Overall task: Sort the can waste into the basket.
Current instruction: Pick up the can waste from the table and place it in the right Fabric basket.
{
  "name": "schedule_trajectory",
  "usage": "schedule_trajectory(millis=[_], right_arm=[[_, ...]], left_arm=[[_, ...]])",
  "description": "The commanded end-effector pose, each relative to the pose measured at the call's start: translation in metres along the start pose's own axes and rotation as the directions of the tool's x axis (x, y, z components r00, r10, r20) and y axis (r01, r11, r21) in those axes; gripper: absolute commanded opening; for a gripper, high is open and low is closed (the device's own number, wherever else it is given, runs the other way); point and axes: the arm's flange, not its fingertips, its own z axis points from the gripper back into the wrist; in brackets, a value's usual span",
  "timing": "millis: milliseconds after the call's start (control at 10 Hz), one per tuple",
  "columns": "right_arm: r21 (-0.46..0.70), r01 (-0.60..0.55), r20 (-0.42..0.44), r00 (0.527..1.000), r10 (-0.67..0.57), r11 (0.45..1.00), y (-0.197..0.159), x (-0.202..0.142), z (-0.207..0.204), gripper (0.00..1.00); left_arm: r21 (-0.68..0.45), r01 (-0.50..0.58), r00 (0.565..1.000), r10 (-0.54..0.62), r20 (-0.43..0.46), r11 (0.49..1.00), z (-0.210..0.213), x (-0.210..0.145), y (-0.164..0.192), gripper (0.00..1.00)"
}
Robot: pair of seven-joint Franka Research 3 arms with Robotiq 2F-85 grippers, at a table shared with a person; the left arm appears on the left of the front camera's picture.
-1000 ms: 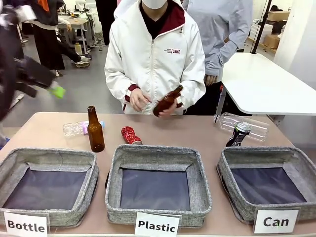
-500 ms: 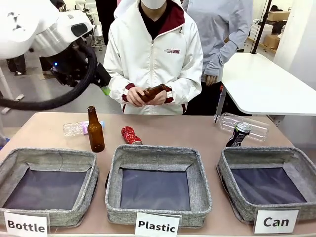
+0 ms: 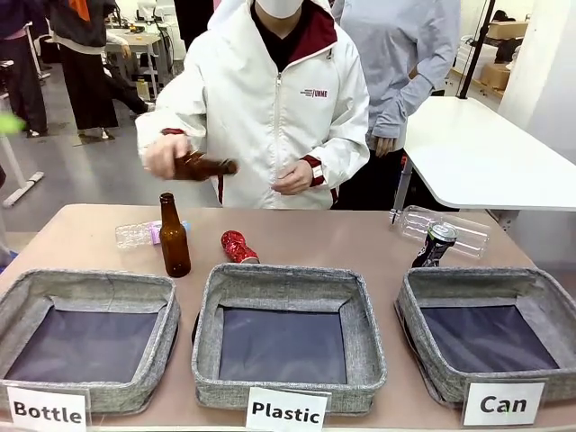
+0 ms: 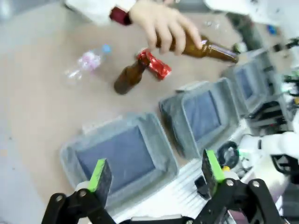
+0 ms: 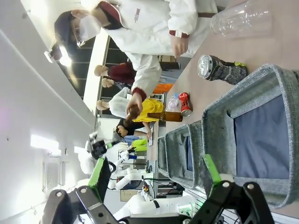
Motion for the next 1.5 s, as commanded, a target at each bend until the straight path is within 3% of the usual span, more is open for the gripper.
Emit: schedule_trajectory(millis=[0, 400, 700, 900, 1100, 1400], right_arm=[[0.016, -0.028, 0.007, 1.000, 0.027, 0.999, 0.002, 0.002, 0.000, 1.00], [0.016, -0.028, 0.007, 1.000, 0.027, 0.999, 0.002, 0.002, 0.000, 1.00], [0.016, -0.028, 0.007, 1.000, 0.027, 0.999, 0.002, 0.002, 0.000, 1.00], [0.016, -0.028, 0.007, 1.000, 0.027, 0.999, 0.002, 0.002, 0.000, 1.00], [0.016, -0.028, 0.007, 1.000, 0.027, 0.999, 0.002, 0.002, 0.000, 1.00], [0.016, -0.028, 0.007, 1.000, 0.027, 0.999, 0.002, 0.002, 0.000, 1.00]], left_arm=[[-0.074, -0.134, 0.984, 0.141, 0.105, 0.988, 0.061, -0.070, 0.058, 1.00], [-0.244, -0.360, 0.915, 0.392, 0.096, 0.900, 0.076, -0.157, 0.143, 1.00], [-0.324, -0.367, 0.894, 0.427, 0.137, 0.872, 0.062, -0.190, 0.154, 1.00], [-0.311, -0.380, 0.890, 0.436, 0.132, 0.871, 0.055, -0.188, 0.150, 1.00], [-0.260, -0.337, 0.918, 0.377, 0.124, 0.905, 0.056, -0.166, 0.133, 1.00], [-0.118, -0.295, 0.955, 0.296, -0.009, 0.948, 0.043, -0.103, 0.075, 1.00]])
